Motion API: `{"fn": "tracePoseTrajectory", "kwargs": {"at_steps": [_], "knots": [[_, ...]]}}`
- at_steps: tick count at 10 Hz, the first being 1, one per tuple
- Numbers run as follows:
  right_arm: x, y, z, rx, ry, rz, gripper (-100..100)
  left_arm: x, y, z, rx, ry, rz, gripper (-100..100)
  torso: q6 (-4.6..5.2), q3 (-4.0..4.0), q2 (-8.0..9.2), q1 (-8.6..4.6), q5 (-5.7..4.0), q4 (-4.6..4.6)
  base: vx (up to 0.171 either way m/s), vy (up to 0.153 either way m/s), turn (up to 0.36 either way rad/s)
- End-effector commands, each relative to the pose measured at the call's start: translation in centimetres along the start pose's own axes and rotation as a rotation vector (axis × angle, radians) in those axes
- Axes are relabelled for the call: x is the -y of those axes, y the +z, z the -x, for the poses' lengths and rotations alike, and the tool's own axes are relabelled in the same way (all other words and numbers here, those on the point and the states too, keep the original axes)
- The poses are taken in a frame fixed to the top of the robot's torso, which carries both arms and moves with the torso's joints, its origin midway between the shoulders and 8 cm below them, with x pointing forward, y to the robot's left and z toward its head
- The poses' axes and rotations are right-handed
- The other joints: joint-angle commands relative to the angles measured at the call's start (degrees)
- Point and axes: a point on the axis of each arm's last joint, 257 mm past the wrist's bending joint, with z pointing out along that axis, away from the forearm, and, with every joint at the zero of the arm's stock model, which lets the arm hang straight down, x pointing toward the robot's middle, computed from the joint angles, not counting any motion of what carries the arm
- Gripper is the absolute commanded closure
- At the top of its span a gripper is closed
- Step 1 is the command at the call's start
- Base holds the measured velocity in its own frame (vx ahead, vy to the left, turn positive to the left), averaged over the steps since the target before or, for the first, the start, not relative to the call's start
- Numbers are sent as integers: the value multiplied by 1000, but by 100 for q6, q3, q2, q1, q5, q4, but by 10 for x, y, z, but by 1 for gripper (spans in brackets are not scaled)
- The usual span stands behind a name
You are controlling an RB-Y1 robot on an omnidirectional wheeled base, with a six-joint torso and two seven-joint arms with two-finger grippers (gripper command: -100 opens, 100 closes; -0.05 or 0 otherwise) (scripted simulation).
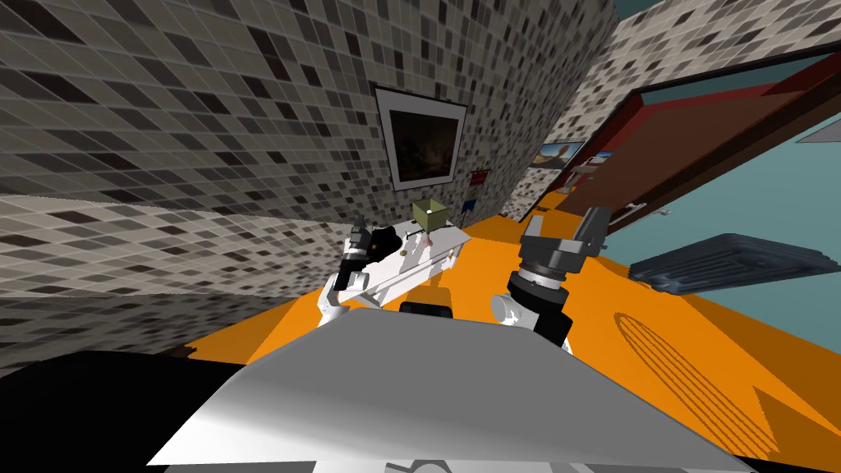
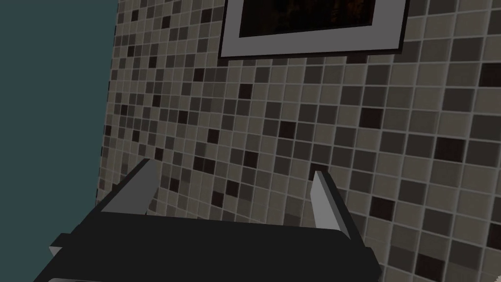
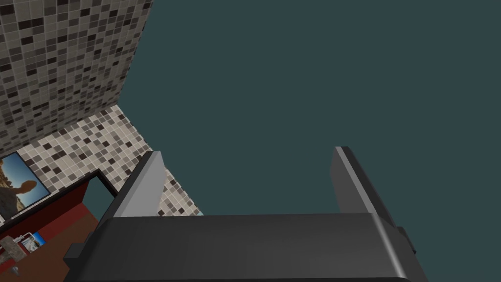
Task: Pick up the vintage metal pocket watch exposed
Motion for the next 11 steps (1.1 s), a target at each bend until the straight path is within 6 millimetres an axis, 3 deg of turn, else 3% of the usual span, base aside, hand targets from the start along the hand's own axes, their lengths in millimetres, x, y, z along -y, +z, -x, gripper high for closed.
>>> {"fn": "tracePoseTrajectory", "kwargs": {"at_steps": [1,4,5,8,11], "knots": [[0,0,0,0,0,0,0,-18,2,3,5,-5,45,-100,0,0,0,0,0,0,-15,-35,-49],[0,0,0,0,0,0,0,-62,12,27,32,-21,154,-100,-2,0,0,3,0,0,-17,-39,-93],[0,0,0,0,0,0,0,-69,10,28,35,-21,179,-100,0,1,2,0,0,0,-14,-40,-51],[0,0,0,0,0,0,0,-102,21,55,75,-43,273,-100,-3,-1,-1,3,1,0,-10,-39,-103],[0,0,0,0,0,0,0,-147,11,74,115,-59,397,-100,0,-2,-4,-1,-1,0,-5,-39,-82]]}}
